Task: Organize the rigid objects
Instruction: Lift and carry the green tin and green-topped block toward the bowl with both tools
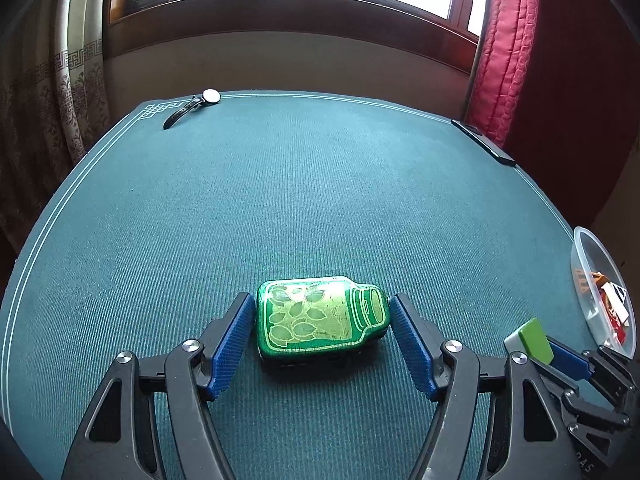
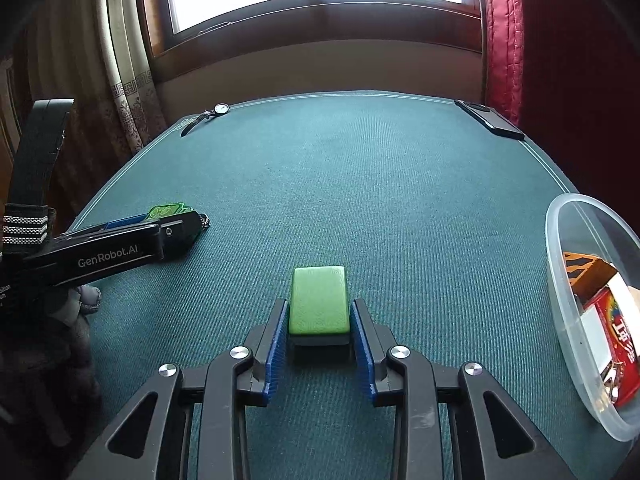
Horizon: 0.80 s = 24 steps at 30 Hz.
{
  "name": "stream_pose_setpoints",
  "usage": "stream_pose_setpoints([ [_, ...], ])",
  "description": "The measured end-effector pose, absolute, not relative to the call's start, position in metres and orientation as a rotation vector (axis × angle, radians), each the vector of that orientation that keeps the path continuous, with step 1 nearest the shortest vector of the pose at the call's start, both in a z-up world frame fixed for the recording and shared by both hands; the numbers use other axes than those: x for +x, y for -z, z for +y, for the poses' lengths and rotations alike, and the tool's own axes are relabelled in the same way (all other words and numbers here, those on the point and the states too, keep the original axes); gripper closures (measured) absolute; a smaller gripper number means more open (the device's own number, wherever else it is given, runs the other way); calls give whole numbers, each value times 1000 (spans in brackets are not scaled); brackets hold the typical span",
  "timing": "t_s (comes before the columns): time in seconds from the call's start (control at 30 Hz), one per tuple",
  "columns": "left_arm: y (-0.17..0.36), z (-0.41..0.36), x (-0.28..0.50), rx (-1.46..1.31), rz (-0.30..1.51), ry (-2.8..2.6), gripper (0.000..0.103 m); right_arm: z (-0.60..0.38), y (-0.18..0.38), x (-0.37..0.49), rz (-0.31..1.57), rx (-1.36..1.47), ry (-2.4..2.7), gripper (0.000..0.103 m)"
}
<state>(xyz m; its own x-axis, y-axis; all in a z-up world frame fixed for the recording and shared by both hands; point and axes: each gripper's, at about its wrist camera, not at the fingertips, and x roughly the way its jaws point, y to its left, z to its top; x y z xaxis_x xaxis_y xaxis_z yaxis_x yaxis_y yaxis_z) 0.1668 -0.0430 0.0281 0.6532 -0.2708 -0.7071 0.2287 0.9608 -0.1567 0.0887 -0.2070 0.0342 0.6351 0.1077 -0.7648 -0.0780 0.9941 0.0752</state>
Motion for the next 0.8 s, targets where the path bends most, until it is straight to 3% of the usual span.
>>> stream_pose_setpoints([
  [0.1,-26,-44,170,-47,827,283,32,-205,-35,88,866,35,-104,49],
  [0.27,-26,-46,170,-36,828,289,32,-199,-32,99,896,18,-99,49],
  [0.33,-26,-45,170,-42,823,296,33,-199,-32,98,891,14,-94,54],
  [0.4,-27,-44,168,-51,815,302,33,-199,-33,96,888,5,-87,69],
  [0.43,-28,-45,167,-55,808,304,33,-200,-33,95,887,4,-85,72],
  [0.8,-34,-65,147,-23,772,363,33,-227,-48,73,853,61,-71,72],
])
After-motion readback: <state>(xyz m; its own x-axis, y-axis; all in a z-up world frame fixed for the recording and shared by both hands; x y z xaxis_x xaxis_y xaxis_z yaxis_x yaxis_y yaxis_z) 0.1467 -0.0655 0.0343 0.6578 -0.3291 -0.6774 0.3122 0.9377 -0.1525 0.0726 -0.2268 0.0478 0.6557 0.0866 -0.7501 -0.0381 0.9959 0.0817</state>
